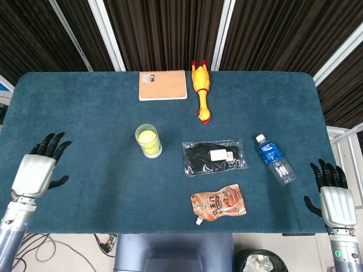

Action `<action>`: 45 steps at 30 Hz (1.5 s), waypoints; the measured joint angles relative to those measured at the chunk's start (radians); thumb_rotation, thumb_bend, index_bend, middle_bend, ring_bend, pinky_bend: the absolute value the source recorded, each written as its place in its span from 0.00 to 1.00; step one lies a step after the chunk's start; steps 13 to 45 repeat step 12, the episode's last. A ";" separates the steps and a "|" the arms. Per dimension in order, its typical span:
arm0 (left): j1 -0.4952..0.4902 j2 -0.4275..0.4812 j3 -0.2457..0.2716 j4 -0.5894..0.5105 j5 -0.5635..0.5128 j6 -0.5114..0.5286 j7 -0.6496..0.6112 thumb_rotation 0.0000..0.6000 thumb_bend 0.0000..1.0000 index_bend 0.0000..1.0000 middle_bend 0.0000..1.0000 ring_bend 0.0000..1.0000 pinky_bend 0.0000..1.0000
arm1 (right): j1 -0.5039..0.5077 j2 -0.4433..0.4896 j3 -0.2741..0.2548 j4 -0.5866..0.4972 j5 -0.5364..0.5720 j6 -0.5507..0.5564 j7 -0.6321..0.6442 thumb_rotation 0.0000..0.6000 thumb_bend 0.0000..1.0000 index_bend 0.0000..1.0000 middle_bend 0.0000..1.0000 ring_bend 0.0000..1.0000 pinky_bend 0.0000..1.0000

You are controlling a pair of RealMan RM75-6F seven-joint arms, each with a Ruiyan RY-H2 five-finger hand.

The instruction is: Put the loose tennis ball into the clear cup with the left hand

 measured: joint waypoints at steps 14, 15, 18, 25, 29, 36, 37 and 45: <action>0.138 -0.074 0.043 0.247 0.029 0.053 -0.243 1.00 0.01 0.17 0.02 0.00 0.16 | -0.006 0.016 0.002 -0.007 -0.012 0.016 0.027 1.00 0.35 0.11 0.00 0.01 0.00; 0.138 -0.074 0.043 0.247 0.029 0.053 -0.243 1.00 0.01 0.17 0.02 0.00 0.16 | -0.006 0.016 0.002 -0.007 -0.012 0.016 0.027 1.00 0.35 0.11 0.00 0.01 0.00; 0.138 -0.074 0.043 0.247 0.029 0.053 -0.243 1.00 0.01 0.17 0.02 0.00 0.16 | -0.006 0.016 0.002 -0.007 -0.012 0.016 0.027 1.00 0.35 0.11 0.00 0.01 0.00; 0.138 -0.074 0.043 0.247 0.029 0.053 -0.243 1.00 0.01 0.17 0.02 0.00 0.16 | -0.006 0.016 0.002 -0.007 -0.012 0.016 0.027 1.00 0.35 0.11 0.00 0.01 0.00; 0.138 -0.074 0.043 0.247 0.029 0.053 -0.243 1.00 0.01 0.17 0.02 0.00 0.16 | -0.006 0.016 0.002 -0.007 -0.012 0.016 0.027 1.00 0.35 0.11 0.00 0.01 0.00; 0.138 -0.074 0.043 0.247 0.029 0.053 -0.243 1.00 0.01 0.17 0.02 0.00 0.16 | -0.006 0.016 0.002 -0.007 -0.012 0.016 0.027 1.00 0.35 0.11 0.00 0.01 0.00; 0.138 -0.074 0.043 0.247 0.029 0.053 -0.243 1.00 0.01 0.17 0.02 0.00 0.16 | -0.006 0.016 0.002 -0.007 -0.012 0.016 0.027 1.00 0.35 0.11 0.00 0.01 0.00; 0.138 -0.074 0.043 0.247 0.029 0.053 -0.243 1.00 0.01 0.17 0.02 0.00 0.16 | -0.006 0.016 0.002 -0.007 -0.012 0.016 0.027 1.00 0.35 0.11 0.00 0.01 0.00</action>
